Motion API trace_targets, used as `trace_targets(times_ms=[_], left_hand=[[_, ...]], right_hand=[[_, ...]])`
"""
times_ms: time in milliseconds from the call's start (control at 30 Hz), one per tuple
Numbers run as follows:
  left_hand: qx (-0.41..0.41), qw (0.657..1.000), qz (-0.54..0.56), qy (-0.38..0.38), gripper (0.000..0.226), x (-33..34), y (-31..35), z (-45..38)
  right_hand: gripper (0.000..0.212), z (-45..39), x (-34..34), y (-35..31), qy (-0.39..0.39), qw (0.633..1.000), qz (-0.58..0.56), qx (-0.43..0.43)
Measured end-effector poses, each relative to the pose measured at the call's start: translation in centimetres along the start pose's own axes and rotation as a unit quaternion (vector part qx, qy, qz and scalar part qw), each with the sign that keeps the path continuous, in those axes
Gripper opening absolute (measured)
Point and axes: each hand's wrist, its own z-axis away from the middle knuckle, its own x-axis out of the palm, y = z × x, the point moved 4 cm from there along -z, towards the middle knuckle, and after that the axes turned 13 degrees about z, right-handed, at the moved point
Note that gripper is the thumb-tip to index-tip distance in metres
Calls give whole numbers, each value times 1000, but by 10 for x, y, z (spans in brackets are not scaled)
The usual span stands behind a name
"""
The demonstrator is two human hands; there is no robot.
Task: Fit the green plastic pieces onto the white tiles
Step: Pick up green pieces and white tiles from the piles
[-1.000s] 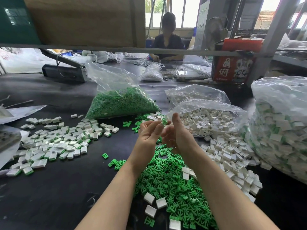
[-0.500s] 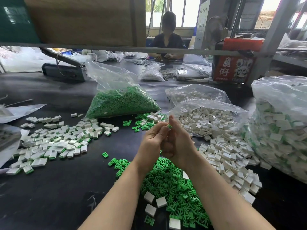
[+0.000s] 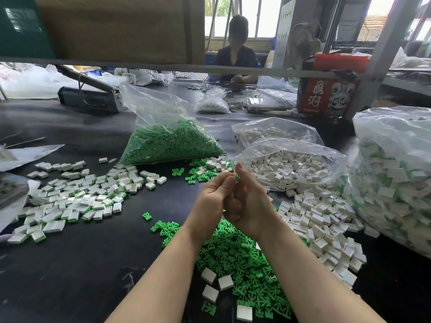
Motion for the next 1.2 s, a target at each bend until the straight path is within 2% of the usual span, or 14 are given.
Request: trace_targets(times_ms=[67,200,333,433,500,600,700,967,1200], left_hand=[[1,1000,-1,-1,17,0,1,0],[1,999,-36,9,37,-4,1,0],[55,993,-107,13,34,-7,6,2],[64,989,-130,22,25,-8,5,1],[62,991,-115,37,24,-12,4,0],[74,989,-118,38,31,-12,7,0],[69,991,-110,32,34,-7,8,1],[60,995,-77,24,29,-5,5,1],[52,988,-143,1,15,-7,10,0]], right_hand=[[45,0,0,0,-8,1000,-4,-1],[47,0,0,1,-15,1000,21,12],[66,3,-7,-11,30,977,213,14],[68,5,-19,-20,81,946,314,-8],[69,5,-22,-20,56,957,285,11],[72,6,-15,-19,-24,976,214,30],[68,6,-9,-16,-56,983,172,26],[60,2,0,-12,-47,989,137,-14],[61,2,-6,-12,-25,990,137,-13]])
